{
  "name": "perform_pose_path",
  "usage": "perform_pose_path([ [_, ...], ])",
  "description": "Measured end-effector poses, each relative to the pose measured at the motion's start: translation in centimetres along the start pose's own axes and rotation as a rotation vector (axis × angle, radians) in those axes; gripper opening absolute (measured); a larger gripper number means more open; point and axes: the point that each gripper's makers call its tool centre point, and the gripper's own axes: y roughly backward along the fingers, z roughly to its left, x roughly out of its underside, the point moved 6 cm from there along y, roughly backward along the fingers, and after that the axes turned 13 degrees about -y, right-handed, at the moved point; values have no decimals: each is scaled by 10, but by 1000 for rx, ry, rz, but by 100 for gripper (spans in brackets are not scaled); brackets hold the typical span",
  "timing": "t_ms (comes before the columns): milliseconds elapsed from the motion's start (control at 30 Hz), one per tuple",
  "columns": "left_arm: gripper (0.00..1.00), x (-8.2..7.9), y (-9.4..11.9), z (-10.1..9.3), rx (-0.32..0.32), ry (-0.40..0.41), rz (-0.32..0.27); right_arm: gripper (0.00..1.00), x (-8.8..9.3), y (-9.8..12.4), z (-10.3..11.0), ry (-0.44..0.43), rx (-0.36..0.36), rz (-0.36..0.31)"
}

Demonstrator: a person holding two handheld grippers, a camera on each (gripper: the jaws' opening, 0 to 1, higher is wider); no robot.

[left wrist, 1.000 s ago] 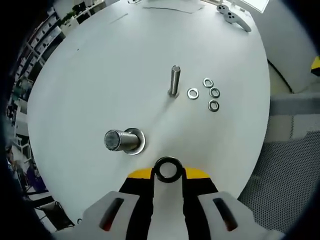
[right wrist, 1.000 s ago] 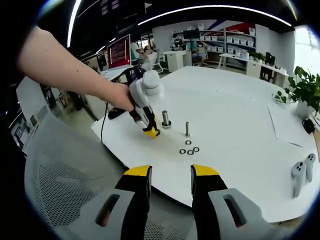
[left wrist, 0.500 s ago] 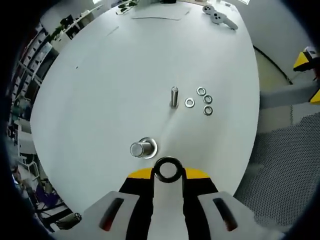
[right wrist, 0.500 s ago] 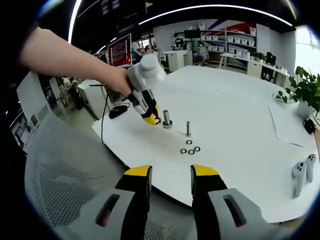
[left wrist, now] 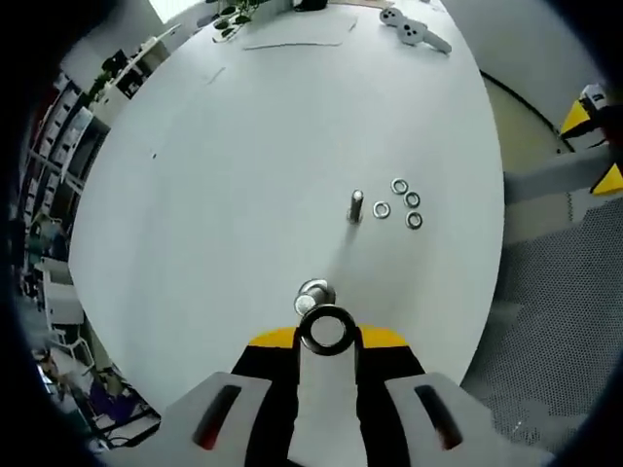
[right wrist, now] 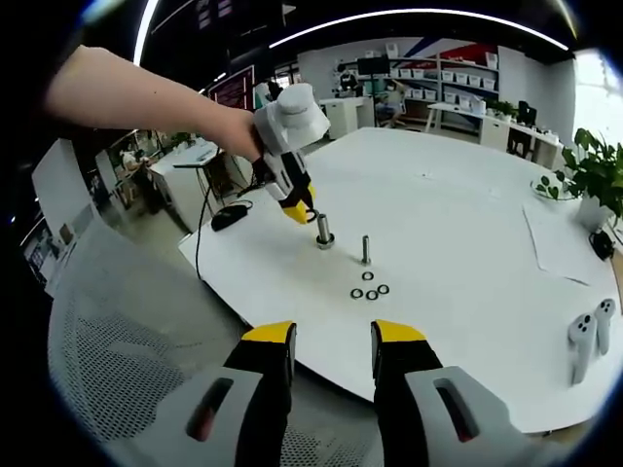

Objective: Place the washer onto the threaded stud by aligning its center hole with the stud, sliding it down to the base, and recovering from edge contact or off-axis alignment until the washer reaches the visible bottom stop.

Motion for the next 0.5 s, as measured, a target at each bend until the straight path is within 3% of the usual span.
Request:
perform_pose_path([
  [500,19,-4,-11,10,3,-37,6,34,0,0,-1,-4,7,1],
])
